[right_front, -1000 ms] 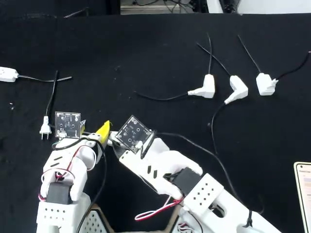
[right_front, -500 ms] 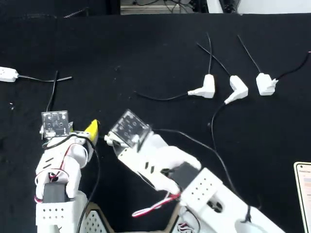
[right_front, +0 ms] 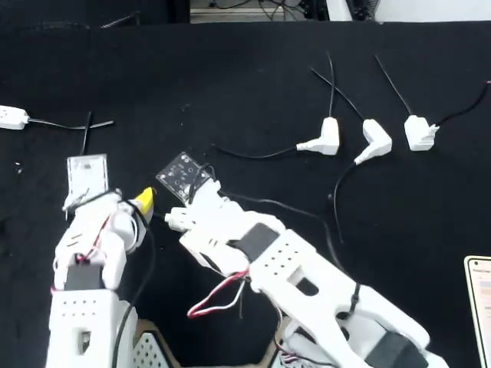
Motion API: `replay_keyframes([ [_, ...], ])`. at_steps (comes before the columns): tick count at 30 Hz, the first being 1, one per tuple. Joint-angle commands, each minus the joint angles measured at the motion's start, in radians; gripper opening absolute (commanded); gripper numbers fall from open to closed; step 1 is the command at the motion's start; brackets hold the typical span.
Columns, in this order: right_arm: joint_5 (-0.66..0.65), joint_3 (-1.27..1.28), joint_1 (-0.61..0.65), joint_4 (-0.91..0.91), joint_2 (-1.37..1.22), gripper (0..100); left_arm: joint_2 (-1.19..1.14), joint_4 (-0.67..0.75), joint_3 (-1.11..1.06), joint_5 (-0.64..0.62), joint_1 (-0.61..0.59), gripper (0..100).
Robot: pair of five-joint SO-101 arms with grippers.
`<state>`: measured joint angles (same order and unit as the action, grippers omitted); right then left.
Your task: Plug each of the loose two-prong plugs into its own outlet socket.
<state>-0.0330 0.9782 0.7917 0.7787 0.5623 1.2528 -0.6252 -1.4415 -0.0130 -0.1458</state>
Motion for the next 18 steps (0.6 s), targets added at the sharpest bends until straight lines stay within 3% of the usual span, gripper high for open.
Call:
replay_keyframes([
  [1, 0.009, -0.077, -0.020, 0.049, -0.018, 1.0, -0.226, 0.071, 0.130, -0.014, -0.008, 25],
  [10, 0.009, -0.097, -0.020, 0.049, -0.097, 1.0, -0.730, 0.110, 0.361, -0.015, -0.010, 25],
  [18, 0.009, -0.154, -0.026, 0.051, -0.222, 1.0, -0.913, 0.103, 0.453, -0.015, -0.012, 24],
])
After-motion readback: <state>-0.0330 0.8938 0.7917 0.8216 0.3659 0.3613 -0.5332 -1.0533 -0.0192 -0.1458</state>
